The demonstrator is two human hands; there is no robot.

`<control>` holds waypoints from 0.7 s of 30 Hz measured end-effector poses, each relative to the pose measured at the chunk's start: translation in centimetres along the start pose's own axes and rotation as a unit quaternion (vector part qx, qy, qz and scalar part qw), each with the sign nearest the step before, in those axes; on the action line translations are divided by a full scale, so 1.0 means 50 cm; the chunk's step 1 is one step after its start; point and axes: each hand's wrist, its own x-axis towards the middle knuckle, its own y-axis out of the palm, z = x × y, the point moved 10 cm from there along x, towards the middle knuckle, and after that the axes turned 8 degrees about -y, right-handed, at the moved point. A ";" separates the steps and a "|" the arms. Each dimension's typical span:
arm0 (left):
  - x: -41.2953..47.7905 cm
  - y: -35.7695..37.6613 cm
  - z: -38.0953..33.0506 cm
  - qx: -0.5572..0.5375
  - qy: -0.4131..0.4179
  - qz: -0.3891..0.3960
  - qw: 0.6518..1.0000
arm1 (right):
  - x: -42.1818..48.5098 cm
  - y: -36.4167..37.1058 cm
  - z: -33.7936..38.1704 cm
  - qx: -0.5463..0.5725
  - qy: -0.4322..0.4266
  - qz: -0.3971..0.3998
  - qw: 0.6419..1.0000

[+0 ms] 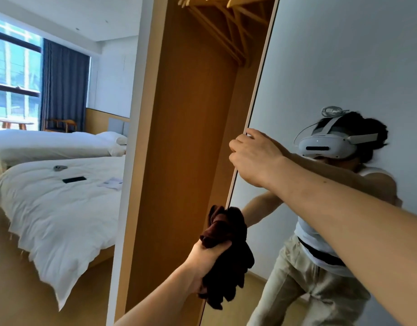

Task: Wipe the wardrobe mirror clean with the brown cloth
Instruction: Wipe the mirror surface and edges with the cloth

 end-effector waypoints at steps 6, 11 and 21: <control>-0.022 0.024 -0.147 0.010 0.058 -0.028 0.998 | -0.001 -0.008 -0.006 0.046 -0.007 -0.007 0.999; -0.041 0.063 -0.306 0.036 0.137 -0.010 0.990 | 0.004 -0.016 -0.011 0.074 -0.012 -0.006 0.997; -0.030 0.023 -0.127 0.047 0.021 -0.022 0.998 | -0.001 -0.021 -0.006 0.050 -0.042 0.006 0.998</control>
